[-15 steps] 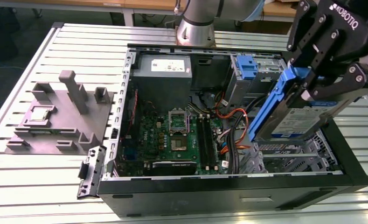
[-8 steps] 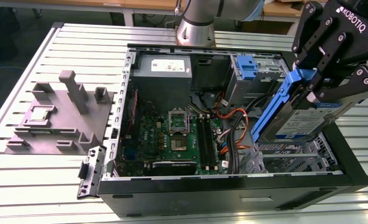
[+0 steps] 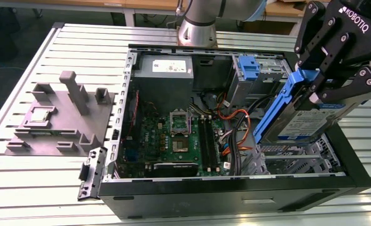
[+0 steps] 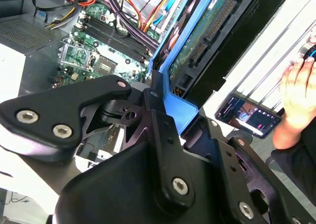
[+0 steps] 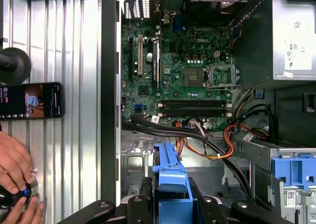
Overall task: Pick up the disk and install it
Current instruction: 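Insert the disk into the insertion slot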
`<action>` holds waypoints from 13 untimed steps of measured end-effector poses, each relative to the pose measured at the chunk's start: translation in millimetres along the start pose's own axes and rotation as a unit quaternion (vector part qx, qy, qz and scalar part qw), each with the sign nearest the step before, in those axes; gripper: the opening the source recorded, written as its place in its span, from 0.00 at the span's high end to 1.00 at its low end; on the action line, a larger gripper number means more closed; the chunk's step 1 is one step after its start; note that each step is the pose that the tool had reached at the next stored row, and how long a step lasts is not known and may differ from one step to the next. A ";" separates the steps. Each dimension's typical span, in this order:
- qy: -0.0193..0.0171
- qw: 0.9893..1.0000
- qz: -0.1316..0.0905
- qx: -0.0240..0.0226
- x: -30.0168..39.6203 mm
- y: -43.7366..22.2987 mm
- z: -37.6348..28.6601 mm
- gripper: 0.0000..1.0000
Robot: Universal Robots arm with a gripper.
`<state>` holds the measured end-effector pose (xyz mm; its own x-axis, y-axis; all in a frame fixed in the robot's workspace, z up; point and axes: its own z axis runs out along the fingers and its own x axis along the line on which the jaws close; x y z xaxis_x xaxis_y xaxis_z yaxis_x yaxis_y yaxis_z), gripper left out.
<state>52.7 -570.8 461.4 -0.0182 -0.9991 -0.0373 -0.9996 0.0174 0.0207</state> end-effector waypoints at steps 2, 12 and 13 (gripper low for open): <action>0.000 1.000 0.000 0.000 0.0 -0.3 0.0 0.63; 0.000 1.000 0.000 0.000 0.1 -11.4 7.8 0.63; 0.000 1.000 0.000 0.000 0.1 -12.2 8.7 0.63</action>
<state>64.7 -570.8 452.4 -0.0189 -0.9991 -0.0372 -0.9996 0.0181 0.0211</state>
